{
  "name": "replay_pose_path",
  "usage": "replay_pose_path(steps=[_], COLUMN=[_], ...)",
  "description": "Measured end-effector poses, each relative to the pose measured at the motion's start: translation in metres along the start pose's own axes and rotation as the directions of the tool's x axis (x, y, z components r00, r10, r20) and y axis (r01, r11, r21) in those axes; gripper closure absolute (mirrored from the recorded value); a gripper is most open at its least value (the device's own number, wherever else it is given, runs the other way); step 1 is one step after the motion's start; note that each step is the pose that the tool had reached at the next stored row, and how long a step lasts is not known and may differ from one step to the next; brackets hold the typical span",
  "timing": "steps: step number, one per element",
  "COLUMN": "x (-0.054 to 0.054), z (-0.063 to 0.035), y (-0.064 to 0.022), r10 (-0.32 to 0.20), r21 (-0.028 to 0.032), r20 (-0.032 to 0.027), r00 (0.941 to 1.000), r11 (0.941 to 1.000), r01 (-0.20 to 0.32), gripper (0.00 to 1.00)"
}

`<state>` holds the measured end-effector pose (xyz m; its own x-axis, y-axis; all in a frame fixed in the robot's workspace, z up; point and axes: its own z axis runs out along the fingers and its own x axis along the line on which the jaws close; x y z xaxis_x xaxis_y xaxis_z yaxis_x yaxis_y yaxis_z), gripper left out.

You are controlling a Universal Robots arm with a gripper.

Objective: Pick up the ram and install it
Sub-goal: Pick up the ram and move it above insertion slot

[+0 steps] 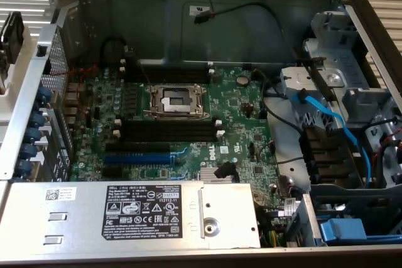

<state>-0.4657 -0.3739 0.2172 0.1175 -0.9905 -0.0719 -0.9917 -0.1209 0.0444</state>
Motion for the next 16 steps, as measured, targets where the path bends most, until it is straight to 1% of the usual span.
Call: replay_pose_path(steps=[2,14,16], x=[0.0002,0.0001,0.0001], z=[0.0001,0.0003,0.0003], y=[0.0000,0.0000,-0.0001], r10=[0.000,0.000,0.000], r21=[-0.0008,-0.0005,-0.0005], r20=[0.0001,0.0002,0.0002], r00=[1.0000,1.0000,1.0000], r11=[1.0000,1.0000,1.0000], r01=[0.000,0.000,0.000], gripper=[0.90,0.90,0.89])
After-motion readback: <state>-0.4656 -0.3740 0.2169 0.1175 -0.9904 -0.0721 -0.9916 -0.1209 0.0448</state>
